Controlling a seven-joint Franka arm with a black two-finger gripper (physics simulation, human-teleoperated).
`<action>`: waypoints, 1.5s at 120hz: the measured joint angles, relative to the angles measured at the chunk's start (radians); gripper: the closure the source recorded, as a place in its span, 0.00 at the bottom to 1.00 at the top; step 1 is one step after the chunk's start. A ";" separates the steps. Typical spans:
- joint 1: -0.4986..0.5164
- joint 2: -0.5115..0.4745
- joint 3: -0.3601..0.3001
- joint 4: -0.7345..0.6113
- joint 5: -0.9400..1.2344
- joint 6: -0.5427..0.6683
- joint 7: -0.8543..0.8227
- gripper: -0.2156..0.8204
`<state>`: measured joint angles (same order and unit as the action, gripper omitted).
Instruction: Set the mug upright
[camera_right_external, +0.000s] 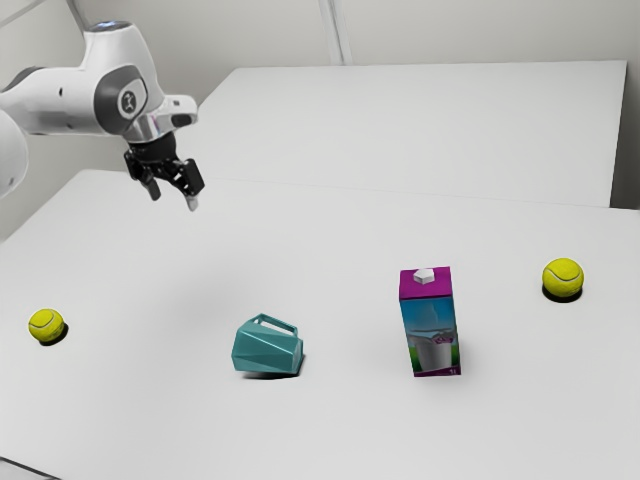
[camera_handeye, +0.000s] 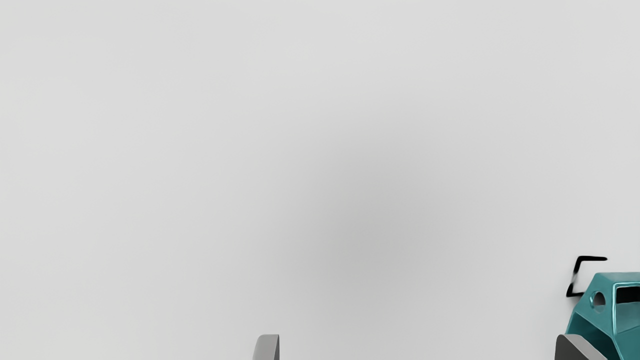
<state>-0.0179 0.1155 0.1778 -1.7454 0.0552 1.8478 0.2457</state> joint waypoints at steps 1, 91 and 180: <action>0.001 0.000 0.000 -0.002 -0.001 0.002 0.000 0.21; 0.028 -0.039 0.035 -0.244 -0.338 0.069 -0.074 0.21; -0.009 0.068 0.083 -0.378 -0.719 0.070 -0.060 0.21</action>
<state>-0.0265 0.1830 0.2608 -2.1230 -0.6637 1.9180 0.1861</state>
